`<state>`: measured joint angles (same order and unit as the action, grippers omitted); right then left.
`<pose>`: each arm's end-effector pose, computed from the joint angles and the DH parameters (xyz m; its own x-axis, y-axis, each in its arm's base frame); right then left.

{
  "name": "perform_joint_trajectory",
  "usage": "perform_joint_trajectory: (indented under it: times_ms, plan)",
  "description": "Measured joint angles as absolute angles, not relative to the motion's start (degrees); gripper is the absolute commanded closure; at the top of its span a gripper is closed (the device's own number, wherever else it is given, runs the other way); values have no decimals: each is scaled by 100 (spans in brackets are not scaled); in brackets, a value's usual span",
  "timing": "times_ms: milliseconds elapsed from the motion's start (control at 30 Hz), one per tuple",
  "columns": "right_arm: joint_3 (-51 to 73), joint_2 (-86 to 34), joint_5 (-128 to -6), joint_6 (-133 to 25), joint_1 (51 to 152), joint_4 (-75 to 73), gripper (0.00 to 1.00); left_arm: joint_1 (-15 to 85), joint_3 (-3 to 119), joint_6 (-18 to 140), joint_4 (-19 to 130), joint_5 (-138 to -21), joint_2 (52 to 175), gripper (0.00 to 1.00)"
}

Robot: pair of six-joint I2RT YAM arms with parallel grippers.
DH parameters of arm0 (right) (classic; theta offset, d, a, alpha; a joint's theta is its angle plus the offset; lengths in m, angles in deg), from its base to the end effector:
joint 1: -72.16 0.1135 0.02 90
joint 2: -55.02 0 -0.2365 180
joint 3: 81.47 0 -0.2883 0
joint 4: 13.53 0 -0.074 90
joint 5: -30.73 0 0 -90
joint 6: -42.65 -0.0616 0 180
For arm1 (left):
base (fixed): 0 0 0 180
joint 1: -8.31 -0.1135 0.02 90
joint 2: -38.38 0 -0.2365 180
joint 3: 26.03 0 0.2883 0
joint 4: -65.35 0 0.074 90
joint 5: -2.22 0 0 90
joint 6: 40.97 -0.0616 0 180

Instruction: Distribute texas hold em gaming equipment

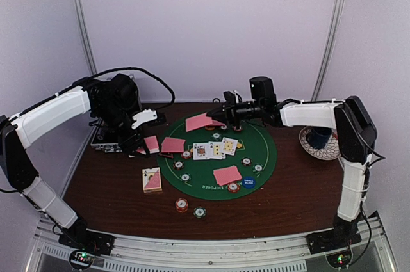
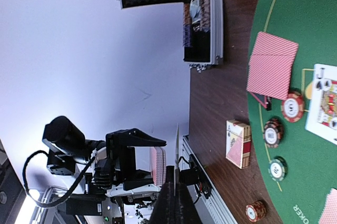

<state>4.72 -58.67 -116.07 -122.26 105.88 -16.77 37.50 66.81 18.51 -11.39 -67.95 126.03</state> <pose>0.3784 0.3145 0.2012 -0.9993 -0.0314 -0.0181 -0.0228 0.1562 0.9875 0.2859 -0.1837 0.2507 -0.4328 0.7890 -0.4360 0.8965 0.4274 -0.1165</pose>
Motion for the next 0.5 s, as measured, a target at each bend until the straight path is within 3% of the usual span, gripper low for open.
perform_joint_trajectory:
  times_ms: [500]
  plan:
    - [409,-5887,-10680,-8959,9067,1774,100,3750,6681,1851,-1141,-6808,12603,100]
